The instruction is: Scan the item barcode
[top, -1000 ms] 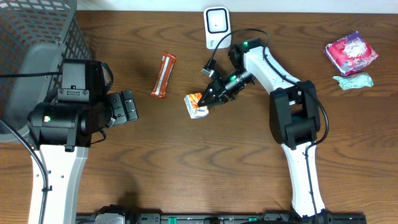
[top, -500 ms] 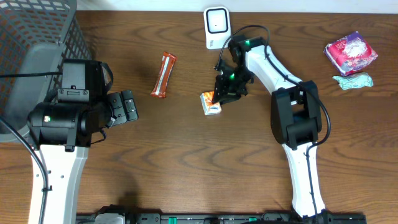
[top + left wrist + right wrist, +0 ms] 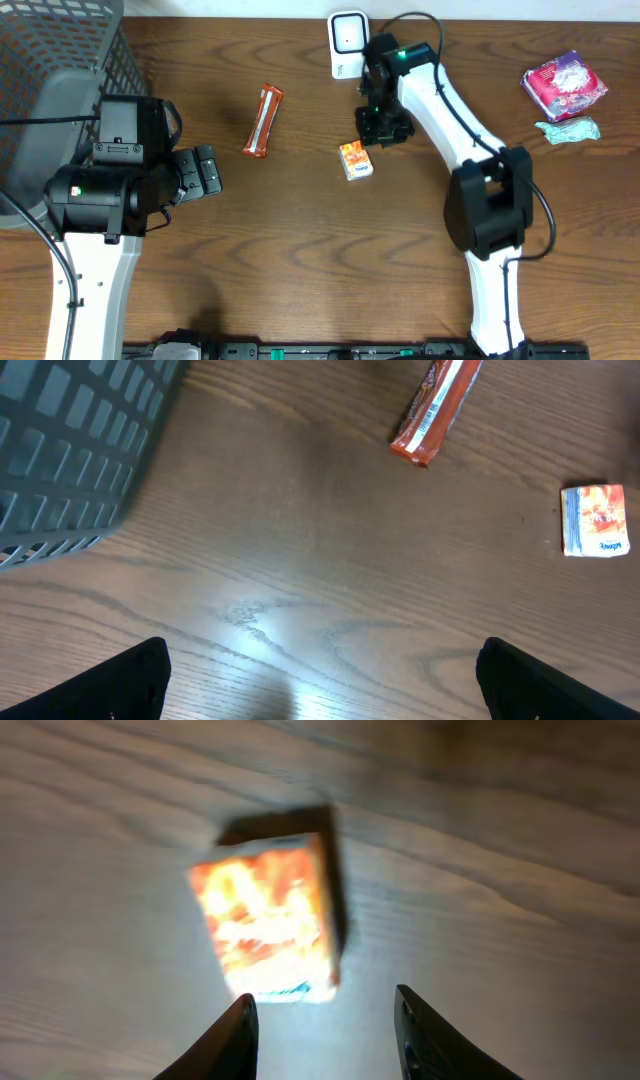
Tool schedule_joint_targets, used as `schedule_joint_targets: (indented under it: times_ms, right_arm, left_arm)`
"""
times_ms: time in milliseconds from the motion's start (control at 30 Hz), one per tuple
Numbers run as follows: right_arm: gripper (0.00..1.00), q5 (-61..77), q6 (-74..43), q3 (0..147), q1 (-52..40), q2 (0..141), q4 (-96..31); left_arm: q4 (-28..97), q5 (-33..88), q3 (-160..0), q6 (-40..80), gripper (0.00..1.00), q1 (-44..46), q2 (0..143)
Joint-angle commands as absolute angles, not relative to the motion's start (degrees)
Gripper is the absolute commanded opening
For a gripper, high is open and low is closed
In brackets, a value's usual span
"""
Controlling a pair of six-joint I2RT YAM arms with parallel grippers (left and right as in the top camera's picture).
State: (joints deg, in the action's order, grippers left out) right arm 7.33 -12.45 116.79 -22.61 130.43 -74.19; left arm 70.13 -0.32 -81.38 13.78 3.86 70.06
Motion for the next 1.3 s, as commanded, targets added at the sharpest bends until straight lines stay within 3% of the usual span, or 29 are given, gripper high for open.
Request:
schedule_joint_targets:
  times_ms: [0,433,933,1033,1133,1267]
  right_arm:
    - [0.4,-0.62,-13.76,117.86,-27.22,128.25,-74.35]
    - [0.38,-21.1,-20.53,113.62,-39.07,131.02,-70.54]
    - [0.36,-22.59,-20.58,100.4,-40.21,131.41,-55.59]
    - [0.28,-22.57,-20.6,98.21,-40.21,131.41,-53.43]
    - [0.04,-22.33,-21.43,97.43,-40.05,131.41,-52.9]
    - [0.01,-19.86,-21.43,97.89,-39.44,131.37,-52.84]
  left_arm:
    - [70.28,-0.43,-81.6,14.5,0.98,3.79,69.97]
    - [70.26,-0.43,-81.6,14.5,0.98,3.79,69.97]
    - [70.26,-0.43,-81.6,14.5,0.98,3.79,69.97]
    - [70.26,-0.43,-81.6,14.5,0.98,3.79,69.97]
    - [70.26,-0.43,-81.6,14.5,0.98,3.79,69.97]
    - [70.26,-0.43,-81.6,14.5,0.98,3.79,70.0]
